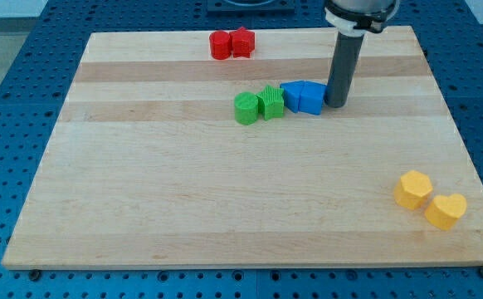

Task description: Push the green star up a bit

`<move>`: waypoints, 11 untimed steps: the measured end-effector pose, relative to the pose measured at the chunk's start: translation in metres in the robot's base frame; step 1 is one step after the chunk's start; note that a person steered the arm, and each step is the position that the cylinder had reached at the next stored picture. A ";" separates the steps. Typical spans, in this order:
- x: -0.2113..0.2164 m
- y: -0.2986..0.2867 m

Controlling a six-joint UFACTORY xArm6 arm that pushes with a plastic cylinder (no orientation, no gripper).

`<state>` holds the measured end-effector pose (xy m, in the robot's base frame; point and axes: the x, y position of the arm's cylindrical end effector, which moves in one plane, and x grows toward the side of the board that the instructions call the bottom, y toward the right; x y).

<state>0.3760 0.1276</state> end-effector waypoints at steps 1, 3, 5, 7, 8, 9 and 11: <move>0.004 0.000; 0.047 -0.030; 0.050 -0.094; 0.048 -0.108; 0.040 -0.108; 0.029 -0.108; 0.040 -0.108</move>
